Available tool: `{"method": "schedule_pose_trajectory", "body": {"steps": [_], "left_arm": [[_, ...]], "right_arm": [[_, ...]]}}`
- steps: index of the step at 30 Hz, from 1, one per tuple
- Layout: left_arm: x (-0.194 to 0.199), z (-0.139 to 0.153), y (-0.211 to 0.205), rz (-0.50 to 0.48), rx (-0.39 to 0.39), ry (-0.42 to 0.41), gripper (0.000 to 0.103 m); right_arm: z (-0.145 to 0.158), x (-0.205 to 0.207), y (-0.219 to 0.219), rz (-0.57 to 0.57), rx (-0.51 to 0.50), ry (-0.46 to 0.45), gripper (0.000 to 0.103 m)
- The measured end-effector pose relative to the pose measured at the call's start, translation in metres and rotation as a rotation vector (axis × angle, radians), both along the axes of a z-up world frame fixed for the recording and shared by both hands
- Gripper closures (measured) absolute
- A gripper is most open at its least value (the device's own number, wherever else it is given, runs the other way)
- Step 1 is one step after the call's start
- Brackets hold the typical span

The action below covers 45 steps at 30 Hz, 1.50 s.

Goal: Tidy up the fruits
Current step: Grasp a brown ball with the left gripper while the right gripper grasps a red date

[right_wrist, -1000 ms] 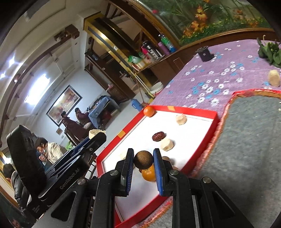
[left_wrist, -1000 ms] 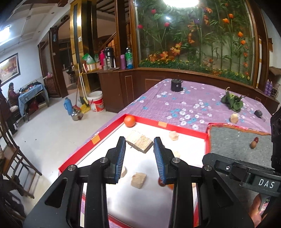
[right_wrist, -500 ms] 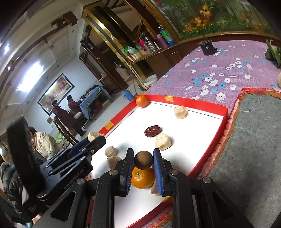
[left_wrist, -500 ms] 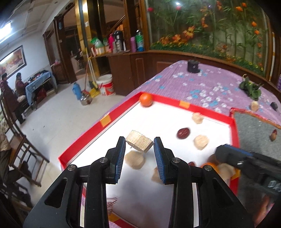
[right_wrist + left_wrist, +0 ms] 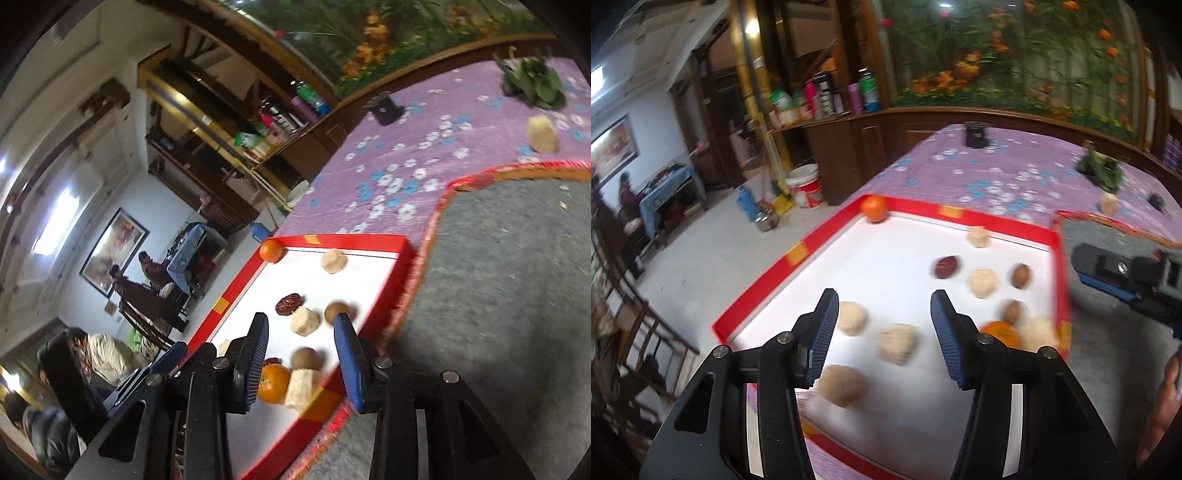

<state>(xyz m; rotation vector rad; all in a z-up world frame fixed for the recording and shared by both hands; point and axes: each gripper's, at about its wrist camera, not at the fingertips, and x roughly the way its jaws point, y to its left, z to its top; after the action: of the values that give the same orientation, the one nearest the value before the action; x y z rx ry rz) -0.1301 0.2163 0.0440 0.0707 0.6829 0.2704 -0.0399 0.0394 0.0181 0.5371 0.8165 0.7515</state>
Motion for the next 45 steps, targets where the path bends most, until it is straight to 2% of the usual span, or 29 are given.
{"method": "schedule_pose_trajectory", "body": {"steps": [4, 6, 8, 11, 13, 17, 21, 25, 28, 34, 38, 41, 45], "left_arm": [[-0.002, 0.004, -0.03, -0.084, 0.036, 0.001, 0.047], [-0.003, 0.006, -0.046, -0.122, 0.042, 0.001, 0.043], [-0.002, 0.007, -0.057, -0.15, 0.047, 0.005, 0.043], [0.0, 0.008, -0.077, -0.19, 0.056, 0.016, 0.043], [0.002, 0.01, -0.091, -0.221, 0.065, 0.025, 0.043], [0.003, 0.017, -0.116, -0.277, 0.088, 0.027, 0.043], [0.01, 0.026, -0.136, -0.326, 0.097, 0.027, 0.043], [0.024, 0.031, -0.158, -0.373, 0.102, 0.038, 0.043], [0.034, 0.032, -0.176, -0.407, 0.086, 0.034, 0.043], [0.069, 0.015, -0.219, -0.463, -0.005, 0.092, 0.043], [0.093, 0.0, -0.248, -0.473, -0.01, 0.118, 0.043], [0.105, -0.009, -0.264, -0.494, 0.01, 0.143, 0.043], [0.111, -0.018, -0.275, -0.529, 0.003, 0.164, 0.043]], "right_arm": [[0.017, -0.005, -0.044, -0.072, -0.041, -0.054, 0.068], [0.025, -0.002, -0.084, -0.154, -0.056, -0.068, 0.068], [0.032, 0.007, -0.129, -0.273, -0.125, -0.069, 0.067], [0.029, 0.027, -0.176, -0.37, -0.272, -0.006, 0.067], [0.018, 0.045, -0.201, -0.404, -0.318, 0.09, 0.067], [0.0, 0.062, -0.224, -0.394, -0.251, 0.2, 0.07], [-0.011, 0.071, -0.215, -0.37, -0.271, 0.231, 0.073], [-0.014, 0.072, -0.211, -0.38, -0.308, 0.219, 0.085], [-0.02, 0.074, -0.227, -0.379, -0.206, 0.246, 0.086], [-0.013, 0.063, -0.276, -0.471, 0.003, 0.257, 0.086], [-0.006, 0.058, -0.281, -0.511, -0.019, 0.249, 0.085], [-0.006, 0.058, -0.28, -0.496, 0.015, 0.263, 0.085], [-0.004, 0.061, -0.276, -0.486, 0.007, 0.254, 0.085]]}}
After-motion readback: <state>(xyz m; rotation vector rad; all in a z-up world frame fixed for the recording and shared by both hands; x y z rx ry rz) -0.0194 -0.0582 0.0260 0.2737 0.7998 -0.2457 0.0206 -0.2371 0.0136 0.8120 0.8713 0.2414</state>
